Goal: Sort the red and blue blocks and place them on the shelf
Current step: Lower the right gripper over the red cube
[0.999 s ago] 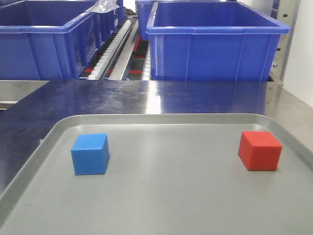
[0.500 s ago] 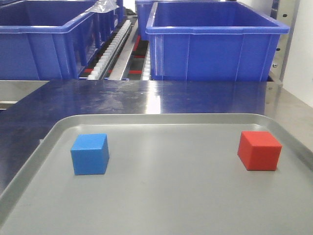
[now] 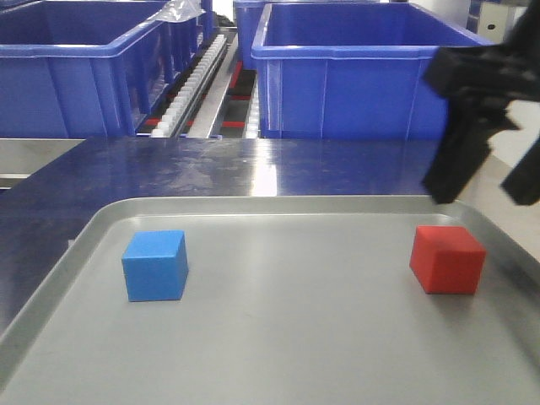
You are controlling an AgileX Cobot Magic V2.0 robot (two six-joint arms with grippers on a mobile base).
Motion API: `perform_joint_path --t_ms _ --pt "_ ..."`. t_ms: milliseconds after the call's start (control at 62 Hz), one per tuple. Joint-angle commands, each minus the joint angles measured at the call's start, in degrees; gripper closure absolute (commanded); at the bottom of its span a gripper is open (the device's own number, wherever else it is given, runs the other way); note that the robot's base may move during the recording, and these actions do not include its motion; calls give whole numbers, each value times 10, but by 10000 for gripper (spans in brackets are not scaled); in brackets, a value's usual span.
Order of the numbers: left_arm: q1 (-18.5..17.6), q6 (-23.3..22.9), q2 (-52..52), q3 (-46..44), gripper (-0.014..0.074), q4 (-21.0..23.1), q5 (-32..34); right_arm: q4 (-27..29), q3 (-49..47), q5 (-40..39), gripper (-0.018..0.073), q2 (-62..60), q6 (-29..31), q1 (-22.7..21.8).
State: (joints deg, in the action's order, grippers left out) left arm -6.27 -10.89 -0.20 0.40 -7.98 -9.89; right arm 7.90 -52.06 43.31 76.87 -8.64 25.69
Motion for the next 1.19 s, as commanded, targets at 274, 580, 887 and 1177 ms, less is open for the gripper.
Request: perform_joint_path --t_ms 274,580,887,1177 --pt "0 -2 -12 26 463 0 49 -1 -45 -24 17 42 5 16" --pt "0 -2 -12 26 463 0 49 -24 -45 -26 17 67 5 16" --pt "0 -2 -12 26 463 0 49 -24 -45 -40 17 91 5 16" --pt "0 -2 -12 26 463 0 49 -24 -45 -44 17 110 5 16"
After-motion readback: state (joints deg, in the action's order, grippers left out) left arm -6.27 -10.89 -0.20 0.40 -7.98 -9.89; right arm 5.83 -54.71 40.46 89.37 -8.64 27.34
